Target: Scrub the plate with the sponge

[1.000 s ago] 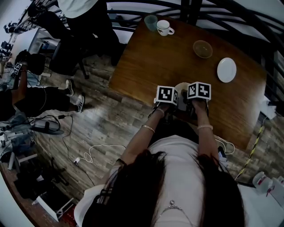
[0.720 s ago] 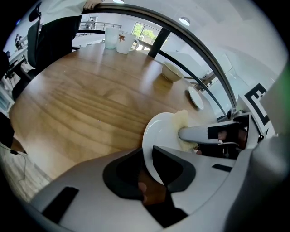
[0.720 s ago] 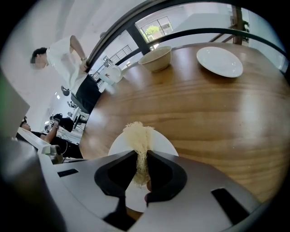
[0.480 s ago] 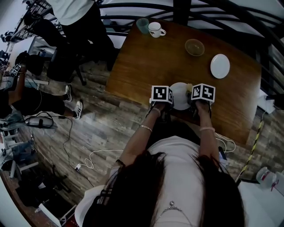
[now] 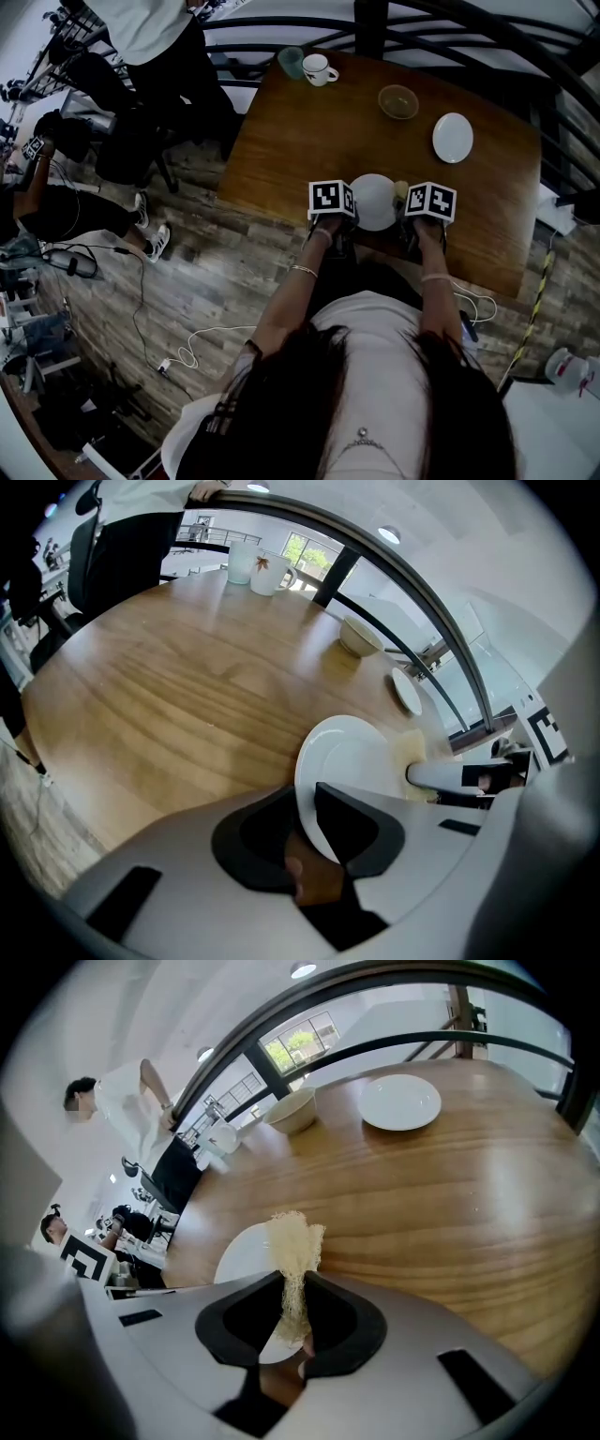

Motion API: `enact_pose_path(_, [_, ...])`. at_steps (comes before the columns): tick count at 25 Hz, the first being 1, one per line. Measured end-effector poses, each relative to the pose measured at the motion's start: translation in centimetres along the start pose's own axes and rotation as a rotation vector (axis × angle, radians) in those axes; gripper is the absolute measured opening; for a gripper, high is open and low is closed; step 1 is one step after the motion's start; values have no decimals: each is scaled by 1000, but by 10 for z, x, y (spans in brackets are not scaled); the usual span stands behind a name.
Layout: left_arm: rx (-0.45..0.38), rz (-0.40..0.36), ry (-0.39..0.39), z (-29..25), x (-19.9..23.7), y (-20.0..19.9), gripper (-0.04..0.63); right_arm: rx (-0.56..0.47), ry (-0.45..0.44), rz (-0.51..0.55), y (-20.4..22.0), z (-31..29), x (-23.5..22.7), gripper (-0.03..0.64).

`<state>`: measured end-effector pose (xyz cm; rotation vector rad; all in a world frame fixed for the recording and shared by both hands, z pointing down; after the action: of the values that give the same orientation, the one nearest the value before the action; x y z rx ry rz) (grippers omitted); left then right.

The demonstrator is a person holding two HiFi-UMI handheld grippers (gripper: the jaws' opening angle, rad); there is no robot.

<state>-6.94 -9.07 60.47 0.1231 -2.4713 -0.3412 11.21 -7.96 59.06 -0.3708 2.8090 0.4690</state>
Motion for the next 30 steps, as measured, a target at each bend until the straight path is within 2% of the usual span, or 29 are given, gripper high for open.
enact_pose_path(6, [-4,0,33,-1,2,-1,78,-29,6,-12,5,10,-11,80])
enact_pose_path(14, [-14,-40,11,3,0,3,78,-66,13,-15,10,23,-20,80])
enact_pose_path(20, [-50,-63,-6,7,-6,9,78,-85,-5,-24,17,31,-29,80])
enact_pose_path(30, [-150,-41,20,23,-22,9,77,-120,-4,28,32,42,-38,80])
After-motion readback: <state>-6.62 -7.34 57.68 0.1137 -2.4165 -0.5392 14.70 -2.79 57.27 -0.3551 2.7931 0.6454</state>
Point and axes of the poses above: the fingertips, and each gripper's own axes: z backward along the fingers, x to its left, y out of its underside, the point moved 5 cm from there along z, backward along the fingers, and after that the axes turned 10 degrees about y, right-handed, at the moved point
